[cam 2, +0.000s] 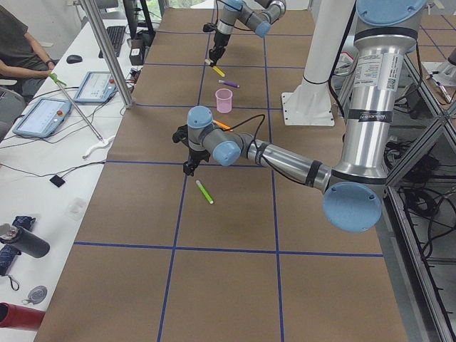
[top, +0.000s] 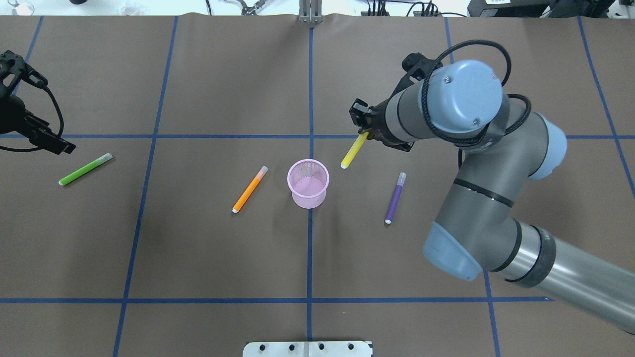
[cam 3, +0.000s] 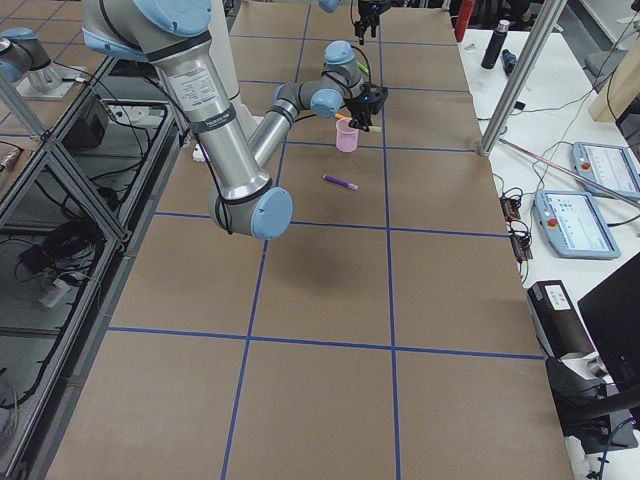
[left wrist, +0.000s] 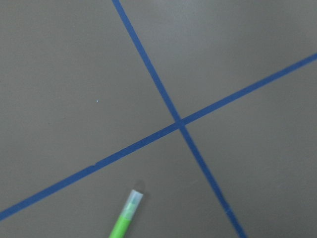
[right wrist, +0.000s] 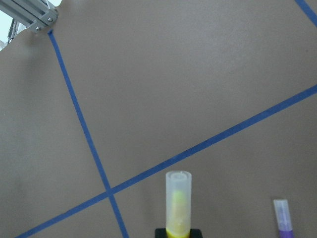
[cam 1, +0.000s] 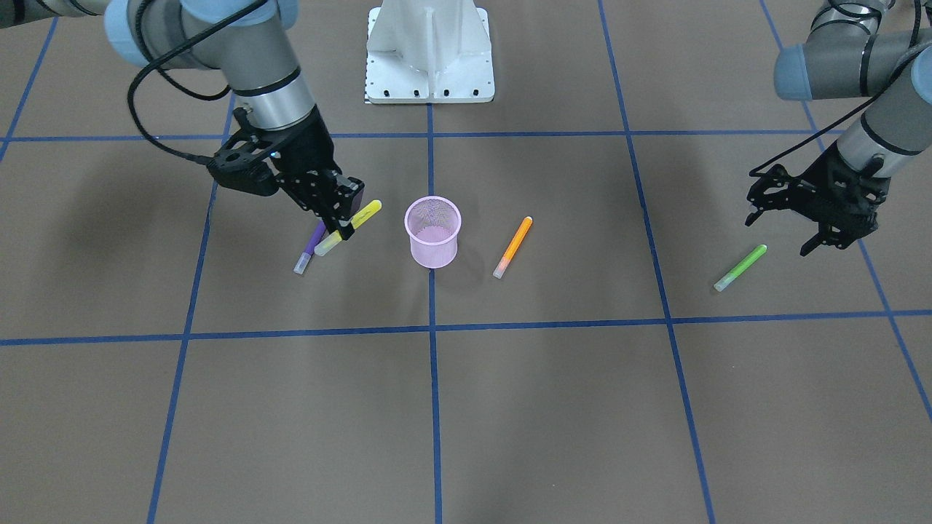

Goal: Collect pens into pen holder
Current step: 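Lower the yellow pen into the cup and open the right gripper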

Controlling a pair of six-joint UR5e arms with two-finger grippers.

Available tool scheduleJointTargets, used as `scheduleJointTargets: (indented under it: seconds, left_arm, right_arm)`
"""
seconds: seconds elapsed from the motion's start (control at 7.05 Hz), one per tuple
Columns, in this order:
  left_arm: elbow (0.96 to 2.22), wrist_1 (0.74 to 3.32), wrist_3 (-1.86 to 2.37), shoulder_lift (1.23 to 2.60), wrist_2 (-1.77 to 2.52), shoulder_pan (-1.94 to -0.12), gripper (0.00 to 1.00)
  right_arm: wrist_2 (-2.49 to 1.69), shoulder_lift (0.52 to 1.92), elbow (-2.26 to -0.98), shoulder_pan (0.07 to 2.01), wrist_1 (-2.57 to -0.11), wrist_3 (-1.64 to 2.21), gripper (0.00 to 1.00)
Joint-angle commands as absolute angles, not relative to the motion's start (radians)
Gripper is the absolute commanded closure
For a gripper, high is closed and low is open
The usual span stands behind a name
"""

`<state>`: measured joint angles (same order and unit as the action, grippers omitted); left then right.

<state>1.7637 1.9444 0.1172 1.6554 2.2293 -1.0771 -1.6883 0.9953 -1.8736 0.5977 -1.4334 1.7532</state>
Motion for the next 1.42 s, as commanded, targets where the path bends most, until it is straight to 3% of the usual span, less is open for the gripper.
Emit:
scheduleJointTargets:
  seconds: [0.0, 1.14, 1.28]
  left_arm:
    - [1.75, 1.944, 0.094, 1.654, 2.227, -1.077, 0.06]
    - [1.735, 1.945, 0.095, 1.655, 2.227, -1.077, 0.02]
    - [1.733, 1.944, 0.1, 1.657, 2.227, -1.077, 0.02]
  right_arm:
    - [-1.512, 0.938, -1.87, 0.501, -1.527, 1.816, 1.0]
    - [-1.112, 0.878, -1.772, 0.327, -1.601, 1.887, 1.0]
    - [-1.112, 0.87, -1.755, 0.327, -1.601, 1.887, 0.76]
